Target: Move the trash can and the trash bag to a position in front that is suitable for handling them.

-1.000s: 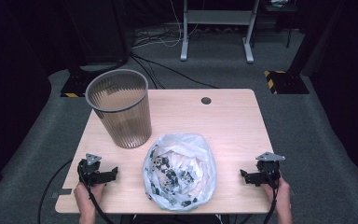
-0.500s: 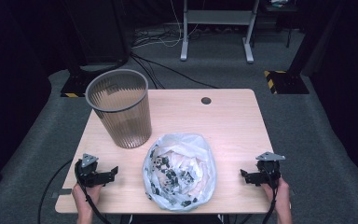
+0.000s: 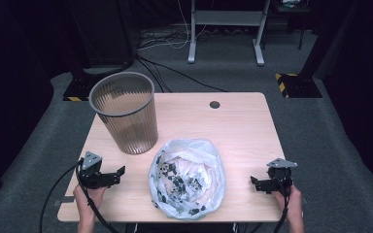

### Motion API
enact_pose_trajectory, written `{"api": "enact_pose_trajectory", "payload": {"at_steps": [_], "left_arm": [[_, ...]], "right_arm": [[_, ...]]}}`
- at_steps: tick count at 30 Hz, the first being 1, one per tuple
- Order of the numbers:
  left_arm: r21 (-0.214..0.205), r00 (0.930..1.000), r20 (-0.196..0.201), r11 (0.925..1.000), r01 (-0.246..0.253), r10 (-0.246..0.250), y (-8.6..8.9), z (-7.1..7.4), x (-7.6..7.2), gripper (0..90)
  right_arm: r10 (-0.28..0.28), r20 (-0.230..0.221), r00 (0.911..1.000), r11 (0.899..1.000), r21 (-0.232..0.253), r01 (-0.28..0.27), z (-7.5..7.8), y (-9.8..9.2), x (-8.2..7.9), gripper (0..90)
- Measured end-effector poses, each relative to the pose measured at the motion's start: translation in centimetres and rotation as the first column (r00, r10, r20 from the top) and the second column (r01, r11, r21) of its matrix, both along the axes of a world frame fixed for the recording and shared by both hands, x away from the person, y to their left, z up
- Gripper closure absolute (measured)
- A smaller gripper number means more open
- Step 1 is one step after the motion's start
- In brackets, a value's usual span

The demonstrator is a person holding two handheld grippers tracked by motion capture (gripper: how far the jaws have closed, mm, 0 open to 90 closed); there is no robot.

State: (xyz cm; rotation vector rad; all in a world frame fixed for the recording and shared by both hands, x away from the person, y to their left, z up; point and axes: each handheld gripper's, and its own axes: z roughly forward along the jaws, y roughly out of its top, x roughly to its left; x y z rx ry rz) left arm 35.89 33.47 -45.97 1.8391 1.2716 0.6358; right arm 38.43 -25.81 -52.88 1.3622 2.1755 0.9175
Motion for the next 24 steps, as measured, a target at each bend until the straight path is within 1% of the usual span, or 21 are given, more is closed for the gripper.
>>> {"api": "enact_pose_trajectory", "payload": {"at_steps": [4,5,6,7,11,12,13,14,20,22,23,24], "left_arm": [[0.008,0.9996,0.015,0.9997,0.022,-0.022,-0.5,1.2,0.6,0.9],[0.008,0.9996,0.015,0.9997,0.022,-0.022,-0.5,1.2,0.6,1.0],[0.01,0.9992,0.029,0.9995,0.028,-0.029,-0.7,1.9,0.8,1.2],[0.01,0.9989,0.036,0.9995,0.031,-0.031,-0.8,2.2,0.9,1.3],[0.022,0.9971,0.058,0.9987,0.047,-0.048,-1.2,3.7,1.2,1.3],[0.022,0.9971,0.058,0.9987,0.047,-0.048,-1.2,3.7,1.2,1.3],[0.023,0.9967,0.063,0.9985,0.05,-0.051,-1.3,4.1,1.2,1.3],[0.026,0.9959,0.072,0.9983,0.052,-0.054,-1.4,4.7,1.4,1.2],[0.041,0.9932,0.089,0.9966,0.071,-0.075,-1.8,6.7,1.9,0.9],[0.04,0.9922,0.096,0.9962,0.077,-0.08,-1.8,7.3,2.1,1.0],[0.032,0.9914,0.097,0.9959,0.084,-0.087,-1.8,7.6,2.1,0.9],[0.032,0.9914,0.097,0.9959,0.084,-0.087,-1.8,7.6,2.1,0.8]], "right_arm": [[0.001,0.001,1.0,1.0,0.0,-0.001,0.0,0.0,0.0,0.4],[0.001,0.002,1.0,1.0,0.0,-0.001,0.0,0.0,0.0,0.4],[0.001,0.002,1.0,1.0,0.0,-0.001,0.0,0.0,0.0,0.5],[0.001,0.002,1.0,1.0,0.0,-0.001,0.0,0.0,0.0,0.5],[0.001,0.002,1.0,1.0,0.0,-0.001,0.0,0.0,0.0,0.5],[0.001,0.002,1.0,1.0,0.0,-0.001,0.0,0.0,0.0,0.5],[0.002,0.002,1.0,1.0,0.0,-0.002,0.0,0.0,0.0,0.5],[0.002,0.002,1.0,1.0,0.0,-0.002,0.0,0.0,0.0,0.5],[0.003,0.003,1.0,1.0,-0.001,-0.003,0.0,0.0,0.0,0.5],[0.004,0.003,1.0,1.0,-0.001,-0.004,0.0,0.0,0.0,0.5],[0.003,0.003,1.0,1.0,-0.001,-0.003,0.0,0.0,0.0,0.6],[0.003,0.003,1.0,1.0,0.0,-0.003,0.0,0.0,0.0,0.5]]}}
